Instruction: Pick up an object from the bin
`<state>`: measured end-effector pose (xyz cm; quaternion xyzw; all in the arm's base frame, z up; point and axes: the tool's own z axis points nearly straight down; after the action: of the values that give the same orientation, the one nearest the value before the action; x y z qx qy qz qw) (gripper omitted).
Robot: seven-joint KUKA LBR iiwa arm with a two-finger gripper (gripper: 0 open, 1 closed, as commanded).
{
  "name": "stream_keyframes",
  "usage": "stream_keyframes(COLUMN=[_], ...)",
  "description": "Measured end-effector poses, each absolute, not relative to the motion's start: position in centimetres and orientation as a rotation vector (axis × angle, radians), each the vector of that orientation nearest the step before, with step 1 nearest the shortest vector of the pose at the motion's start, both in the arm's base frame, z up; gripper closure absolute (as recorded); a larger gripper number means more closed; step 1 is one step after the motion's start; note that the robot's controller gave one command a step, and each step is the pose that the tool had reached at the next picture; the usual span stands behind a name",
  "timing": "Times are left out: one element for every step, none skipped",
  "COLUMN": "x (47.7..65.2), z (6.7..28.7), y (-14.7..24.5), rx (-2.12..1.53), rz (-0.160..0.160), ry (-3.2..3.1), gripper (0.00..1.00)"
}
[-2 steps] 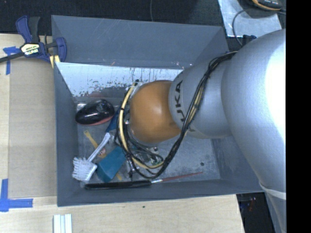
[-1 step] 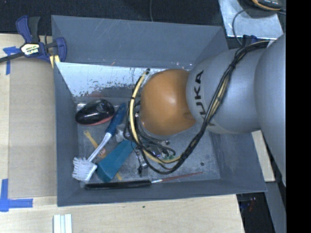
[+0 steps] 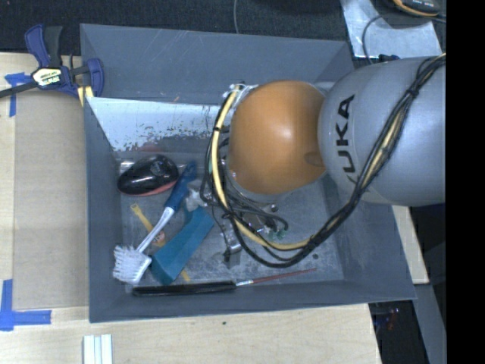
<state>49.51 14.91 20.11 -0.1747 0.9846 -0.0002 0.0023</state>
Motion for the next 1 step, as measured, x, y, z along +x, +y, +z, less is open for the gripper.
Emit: stream_keyframes(x=[49.57], z=[17.91], y=[15.96], rx=[-0.698], rz=[-0.001], ry=[3.044], gripper=[0.00])
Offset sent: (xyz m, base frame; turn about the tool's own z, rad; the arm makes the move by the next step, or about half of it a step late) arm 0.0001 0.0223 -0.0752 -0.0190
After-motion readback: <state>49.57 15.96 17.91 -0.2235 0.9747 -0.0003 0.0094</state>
